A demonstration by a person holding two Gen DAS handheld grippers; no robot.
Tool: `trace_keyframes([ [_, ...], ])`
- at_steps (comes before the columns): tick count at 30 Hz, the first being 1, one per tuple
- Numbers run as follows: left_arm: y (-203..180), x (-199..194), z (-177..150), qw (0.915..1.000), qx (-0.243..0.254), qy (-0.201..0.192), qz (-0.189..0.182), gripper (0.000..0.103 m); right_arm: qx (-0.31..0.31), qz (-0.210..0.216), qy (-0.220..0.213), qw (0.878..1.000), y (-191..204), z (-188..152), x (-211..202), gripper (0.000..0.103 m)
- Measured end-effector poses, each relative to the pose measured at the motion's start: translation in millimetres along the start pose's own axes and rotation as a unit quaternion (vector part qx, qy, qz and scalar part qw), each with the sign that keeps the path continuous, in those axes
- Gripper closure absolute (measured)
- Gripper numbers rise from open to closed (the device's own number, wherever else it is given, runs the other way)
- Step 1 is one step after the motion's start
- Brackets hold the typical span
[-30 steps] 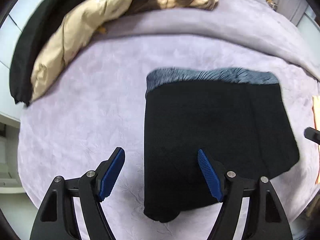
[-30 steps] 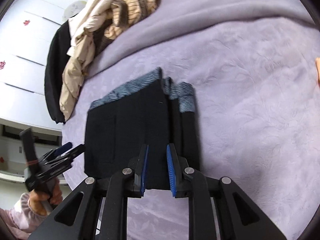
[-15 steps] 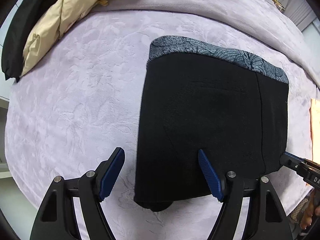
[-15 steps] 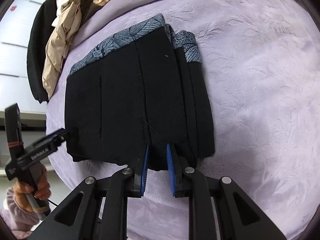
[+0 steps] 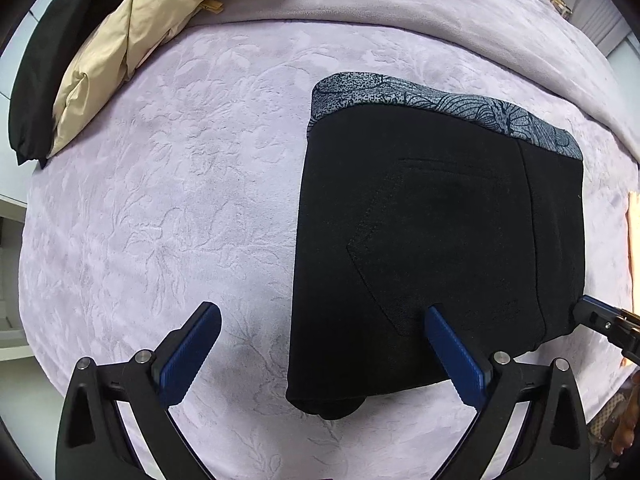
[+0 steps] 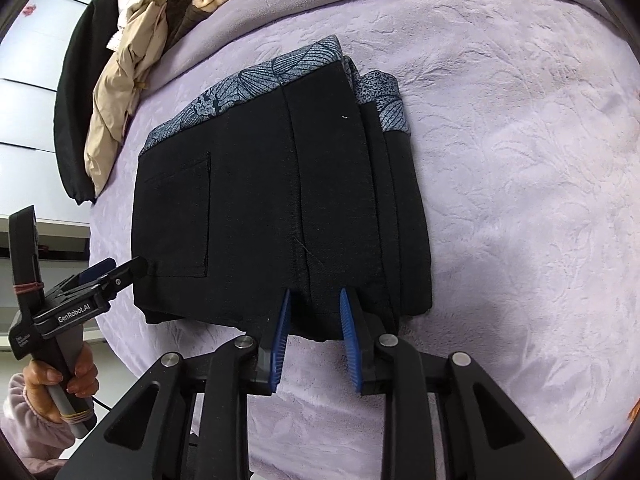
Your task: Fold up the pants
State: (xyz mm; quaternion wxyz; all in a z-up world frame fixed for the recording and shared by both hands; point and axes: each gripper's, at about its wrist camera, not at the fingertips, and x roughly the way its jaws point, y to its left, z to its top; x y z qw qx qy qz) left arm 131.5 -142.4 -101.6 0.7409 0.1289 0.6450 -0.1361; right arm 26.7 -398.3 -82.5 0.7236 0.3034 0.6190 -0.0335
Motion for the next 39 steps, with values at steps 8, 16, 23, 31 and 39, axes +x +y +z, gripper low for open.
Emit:
trace_keyframes([
  [8, 7, 7, 2, 0.9999, -0.005, 0.012, 0.01, 0.001, 0.011, 0.016, -0.011, 1.0, -4, 10, -15, 0.058],
  [16, 7, 17, 14, 0.9995, -0.003, 0.031, -0.003, 0.001, 0.028, 0.017, -0.023, 0.999, -25, 23, -23, 0.033],
  [23, 20, 31, 25, 0.9972, -0.011, 0.055, -0.05, 0.001, 0.048, 0.019, -0.019, 0.998, -49, 30, -19, 0.024],
  [31, 23, 11, 55, 0.9961, -0.024, 0.01, -0.084, 0.001, 0.063, 0.06, -0.011, 0.996, -66, 34, -7, 0.024],
  [39, 23, 18, 92, 0.9899, 0.005, 0.001, -0.141, 0.001, 0.048, 0.115, 0.011, 0.992, -75, 51, 14, 0.024],
])
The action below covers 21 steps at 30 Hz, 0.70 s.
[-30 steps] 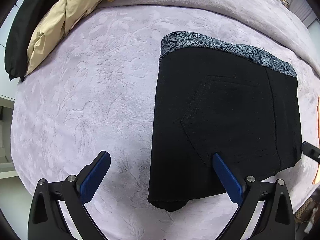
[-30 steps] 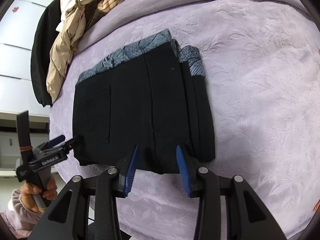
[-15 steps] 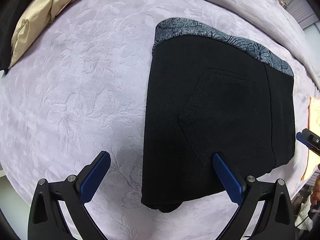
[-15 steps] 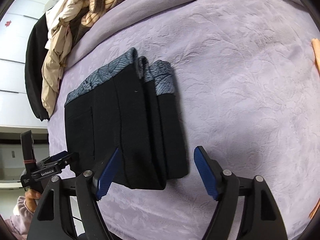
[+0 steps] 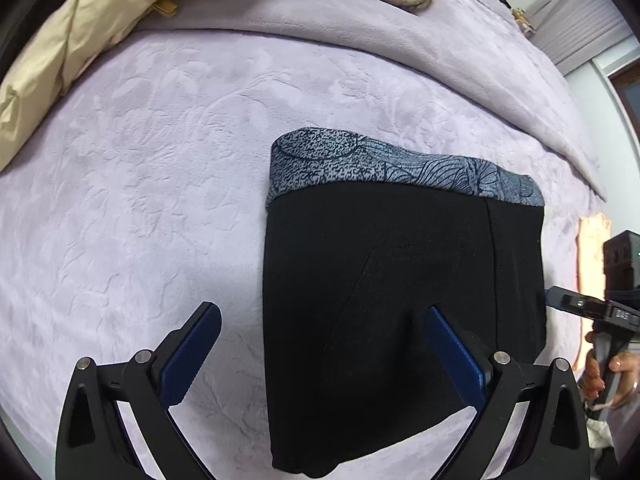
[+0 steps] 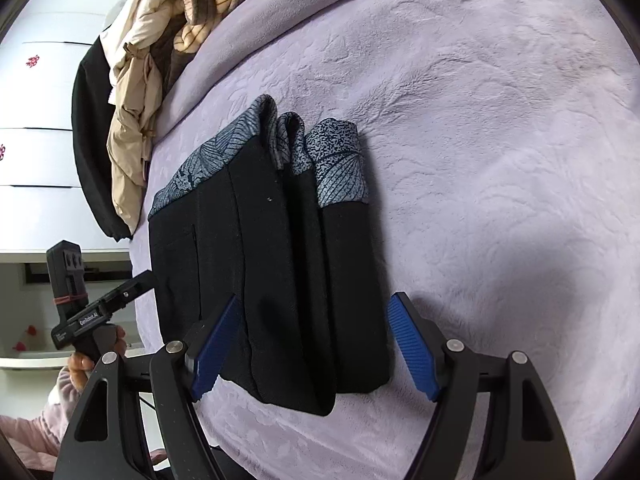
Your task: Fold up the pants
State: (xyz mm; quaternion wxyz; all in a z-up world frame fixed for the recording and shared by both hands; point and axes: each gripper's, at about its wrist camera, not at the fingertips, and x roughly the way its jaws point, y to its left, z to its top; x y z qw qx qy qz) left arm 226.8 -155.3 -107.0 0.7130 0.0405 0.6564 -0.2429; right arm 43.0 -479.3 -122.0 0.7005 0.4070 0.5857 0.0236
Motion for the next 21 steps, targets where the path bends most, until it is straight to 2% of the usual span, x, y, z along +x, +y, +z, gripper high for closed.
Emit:
trace_keyframes([
  [4, 9, 11, 9, 0.9999, -0.005, 0.007, -0.015, 0.001, 0.014, 0.029, 0.011, 0.999, -13, 4, 10, 0.024],
  [8, 20, 26, 10, 0.9987, -0.011, 0.02, -0.046, 0.001, 0.021, 0.067, 0.033, 0.997, -20, 8, 23, 0.024],
  [12, 18, 37, 20, 0.996, 0.014, 0.031, -0.082, 0.001, 0.001, 0.08, 0.051, 0.996, -17, 13, 32, 0.023],
  [14, 11, 43, 17, 0.9955, 0.031, 0.033, -0.084, 0.001, -0.004, 0.087, 0.052, 0.995, -17, 16, 34, 0.022],
  [16, 5, 54, -10, 0.9951, 0.044, 0.031, -0.083, 0.001, -0.001, 0.102, 0.051, 0.993, -19, 21, 39, 0.022],
  [19, -2, 65, -1, 0.9942, 0.048, 0.036, -0.089, 0.001, 0.009, 0.125, 0.049, 0.991, -25, 26, 47, 0.022],
  [21, -8, 69, 1, 0.9939, 0.049, 0.039, -0.091, 0.001, 0.023, 0.125, 0.053, 0.99, -28, 27, 53, 0.024],
])
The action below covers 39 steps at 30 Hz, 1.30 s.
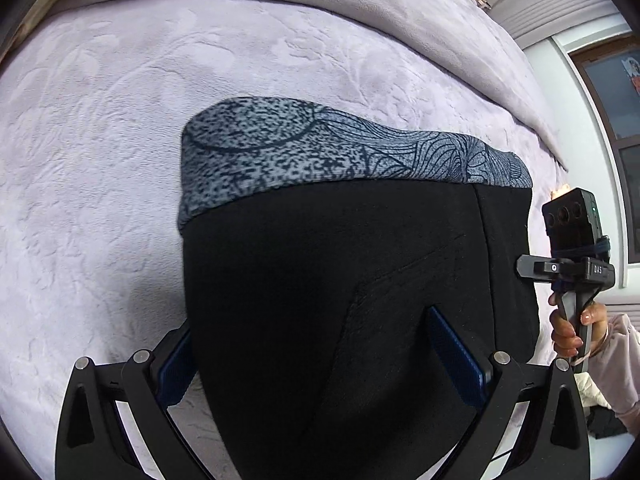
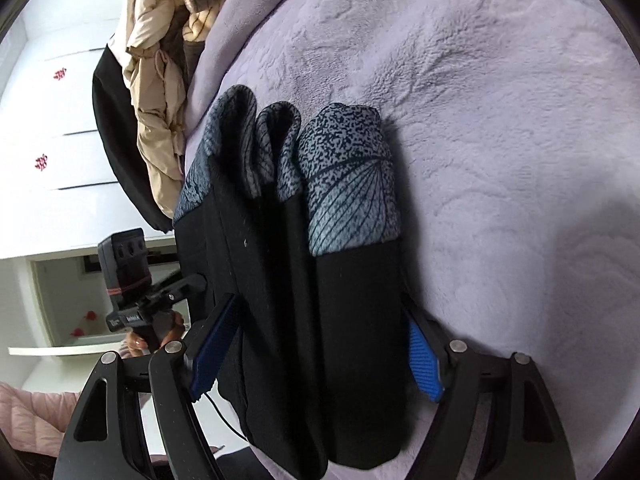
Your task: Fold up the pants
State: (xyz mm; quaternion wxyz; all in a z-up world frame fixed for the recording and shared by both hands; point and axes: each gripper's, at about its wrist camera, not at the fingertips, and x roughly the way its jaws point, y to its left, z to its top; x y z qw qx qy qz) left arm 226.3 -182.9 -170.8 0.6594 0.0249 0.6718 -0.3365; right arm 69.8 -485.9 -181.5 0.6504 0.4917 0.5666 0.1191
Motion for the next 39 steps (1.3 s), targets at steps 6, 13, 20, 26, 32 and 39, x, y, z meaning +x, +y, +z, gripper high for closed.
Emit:
trace_keyframes([
  [6, -22, -8, -1, 0.9996, 0.006, -0.029, -0.001, 0.031, 0.01, 0.004, -0.015, 1.0, 9, -10, -13, 0.056],
  [13, -47, -42, -17, 0.9989, 0.013, -0.044, 0.002, 0.041, 0.01, 0.042, -0.031, 0.999, 37, -33, -34, 0.062],
  [20, -48, -78, -42, 0.9992, 0.014, -0.037, 0.006, 0.04, 0.034, 0.079, -0.028, 0.996, 54, -77, -39, 0.062],
  [26, -32, -59, -70, 0.9995, -0.008, -0.009, 0.031, 0.037, 0.049, 0.054, -0.02, 0.997, 44, -107, -21, 0.062],
  [32, -24, -30, -67, 0.9941, -0.026, -0.01, 0.105, 0.001, 0.048, -0.042, -0.018, 0.998, 34, -104, -9, 0.048],
  [39, -51, -34, -64, 0.9867, 0.008, -0.019, 0.161, 0.001, -0.06, -0.199, -0.08, 0.975, 87, -111, -43, 0.041],
])
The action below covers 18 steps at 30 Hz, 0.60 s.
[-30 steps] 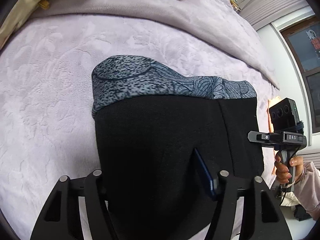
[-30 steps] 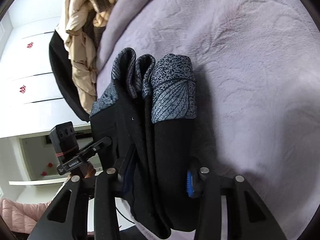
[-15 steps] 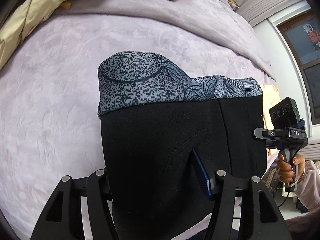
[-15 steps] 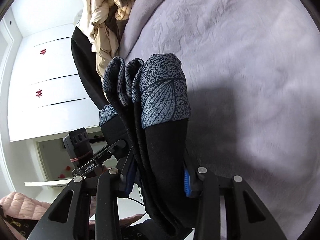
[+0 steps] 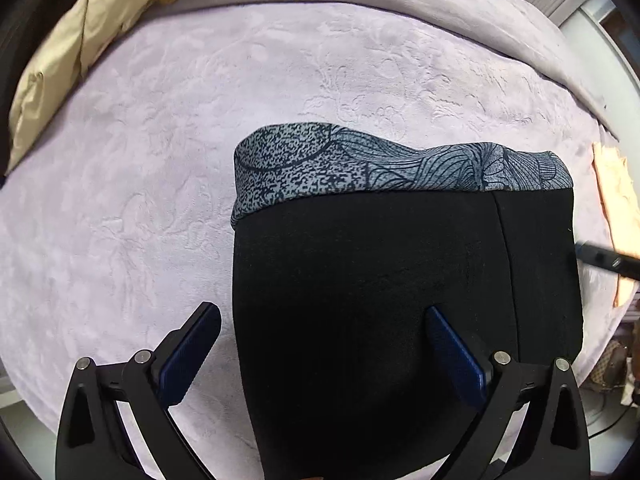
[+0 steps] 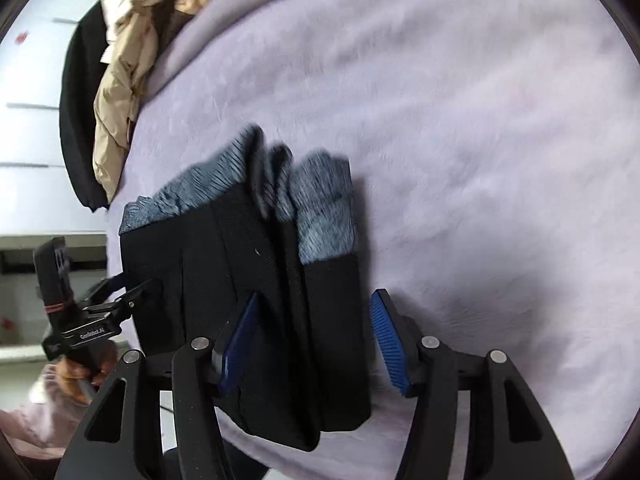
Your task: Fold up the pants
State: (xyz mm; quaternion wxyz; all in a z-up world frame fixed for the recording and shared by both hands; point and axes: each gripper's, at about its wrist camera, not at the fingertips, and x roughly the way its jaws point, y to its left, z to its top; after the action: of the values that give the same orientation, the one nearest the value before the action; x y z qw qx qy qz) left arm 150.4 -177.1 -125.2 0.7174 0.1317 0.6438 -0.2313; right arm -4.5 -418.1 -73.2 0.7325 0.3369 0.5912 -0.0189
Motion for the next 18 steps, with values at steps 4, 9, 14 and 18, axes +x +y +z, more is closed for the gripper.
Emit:
trace_keyframes([
  [4, -3, -8, 7, 0.9997, -0.02, -0.009, 0.013, 0.001, 0.0, 0.033, -0.024, 0.999, 8, 21, -5, 0.045],
  [9, 9, -30, 1, 0.9983, -0.032, -0.027, 0.04, 0.001, -0.013, 0.04, 0.001, 0.999, 21, 48, 24, 0.094],
  [14, 17, -24, -19, 0.9971, -0.03, -0.016, 0.068, 0.001, -0.02, -0.016, 0.022, 0.999, 22, 35, 36, 0.095],
  [18, 18, -25, -32, 0.9969, -0.039, -0.002, 0.069, 0.001, -0.008, -0.038, 0.027, 0.999, 13, 25, 38, 0.103],
])
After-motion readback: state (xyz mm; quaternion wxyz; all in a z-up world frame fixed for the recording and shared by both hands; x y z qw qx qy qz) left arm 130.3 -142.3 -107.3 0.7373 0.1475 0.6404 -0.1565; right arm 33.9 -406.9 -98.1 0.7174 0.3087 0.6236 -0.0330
